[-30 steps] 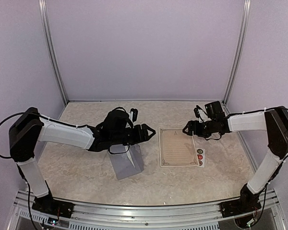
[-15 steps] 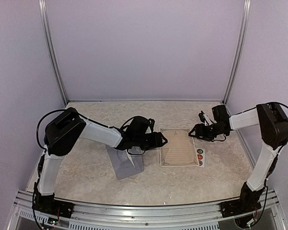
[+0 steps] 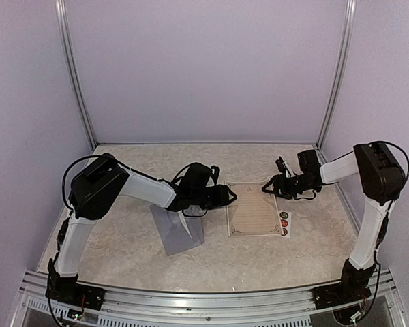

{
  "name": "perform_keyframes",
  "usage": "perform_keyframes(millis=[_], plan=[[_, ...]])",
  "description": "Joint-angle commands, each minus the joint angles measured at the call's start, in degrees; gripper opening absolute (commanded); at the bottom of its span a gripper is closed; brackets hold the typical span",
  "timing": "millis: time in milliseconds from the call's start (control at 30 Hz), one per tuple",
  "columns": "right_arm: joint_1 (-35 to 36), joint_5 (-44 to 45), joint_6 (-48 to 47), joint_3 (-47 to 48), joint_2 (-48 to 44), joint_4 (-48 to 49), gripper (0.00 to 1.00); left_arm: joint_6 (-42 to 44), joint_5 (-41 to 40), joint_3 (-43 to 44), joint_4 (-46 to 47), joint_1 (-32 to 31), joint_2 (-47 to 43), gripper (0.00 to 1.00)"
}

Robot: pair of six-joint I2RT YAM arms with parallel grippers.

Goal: Place the letter into the envelope and seal it

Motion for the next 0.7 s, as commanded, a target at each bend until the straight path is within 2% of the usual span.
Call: perform_keyframes(millis=[0,100,333,533,667], plan=[[-0.47,-4.56,1.54,-0.53,2.42,0.54,0.56,1.12,1.05,0.89,-2.2,0.52,3.49,0.52],[-0.42,-6.01,2.1,-1.14,2.29,1.84,0.43,1.1,1.18,0.9,-2.09,0.61,3.71,0.51],[-0.43,-5.73,3.51,-2.44,-0.94,3.41,0.02,1.97,-0.61,-1.28,-1.42,0.91,2.02,0.51],[0.27,-6.07,8.34,-5.68,-12.65,7.31,0.0,0.47,-2.43,-13.9,7.39,3.19,-10.19,0.62],[2.32,-3.66,11.63,-5.93,-23.34,9.47,0.0,1.84,-2.94,-20.27,8.39,3.36,-21.25,0.73]])
